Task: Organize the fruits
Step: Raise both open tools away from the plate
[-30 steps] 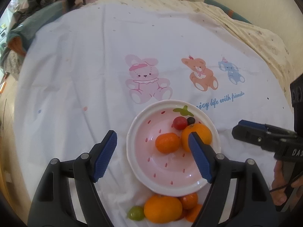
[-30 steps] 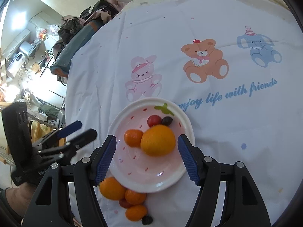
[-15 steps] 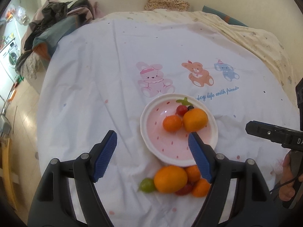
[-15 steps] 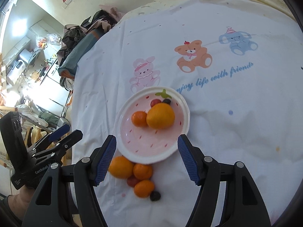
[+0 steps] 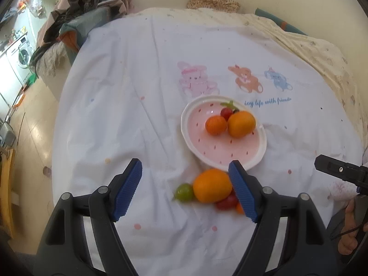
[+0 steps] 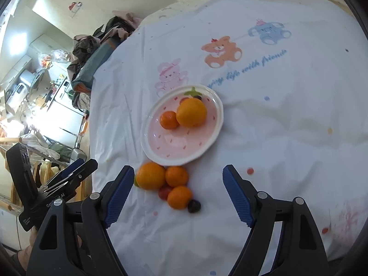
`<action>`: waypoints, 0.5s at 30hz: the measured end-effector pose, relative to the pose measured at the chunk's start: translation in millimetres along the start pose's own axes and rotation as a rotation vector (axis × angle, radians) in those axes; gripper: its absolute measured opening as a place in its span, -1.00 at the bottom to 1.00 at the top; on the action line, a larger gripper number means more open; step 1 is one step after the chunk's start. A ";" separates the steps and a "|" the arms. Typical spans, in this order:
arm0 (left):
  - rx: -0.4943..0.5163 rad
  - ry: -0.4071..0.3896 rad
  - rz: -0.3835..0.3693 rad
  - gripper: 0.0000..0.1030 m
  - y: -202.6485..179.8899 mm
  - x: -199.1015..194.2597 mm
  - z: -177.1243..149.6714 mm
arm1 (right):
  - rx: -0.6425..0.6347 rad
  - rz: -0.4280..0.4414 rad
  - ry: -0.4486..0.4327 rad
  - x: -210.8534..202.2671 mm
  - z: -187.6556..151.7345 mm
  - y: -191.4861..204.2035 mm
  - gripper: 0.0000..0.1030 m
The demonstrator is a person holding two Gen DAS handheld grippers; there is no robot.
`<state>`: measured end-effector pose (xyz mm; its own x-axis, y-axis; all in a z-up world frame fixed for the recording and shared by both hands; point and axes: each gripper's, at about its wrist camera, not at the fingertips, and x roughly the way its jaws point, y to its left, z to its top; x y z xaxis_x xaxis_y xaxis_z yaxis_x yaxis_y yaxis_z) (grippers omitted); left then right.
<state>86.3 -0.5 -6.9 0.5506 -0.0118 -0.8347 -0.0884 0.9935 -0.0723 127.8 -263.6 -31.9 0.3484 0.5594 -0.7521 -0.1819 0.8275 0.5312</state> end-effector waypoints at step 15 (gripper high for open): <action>-0.011 0.217 -0.051 0.45 -4.5 47.9 -25.1 | 0.068 -0.109 0.081 19.6 -14.2 -14.8 0.59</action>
<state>92.3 -8.4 -60.2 0.3633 -0.0874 -0.9276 -0.0744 0.9897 -0.1223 124.2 -264.2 -60.0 0.2869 0.4703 -0.8346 -0.0836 0.8802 0.4673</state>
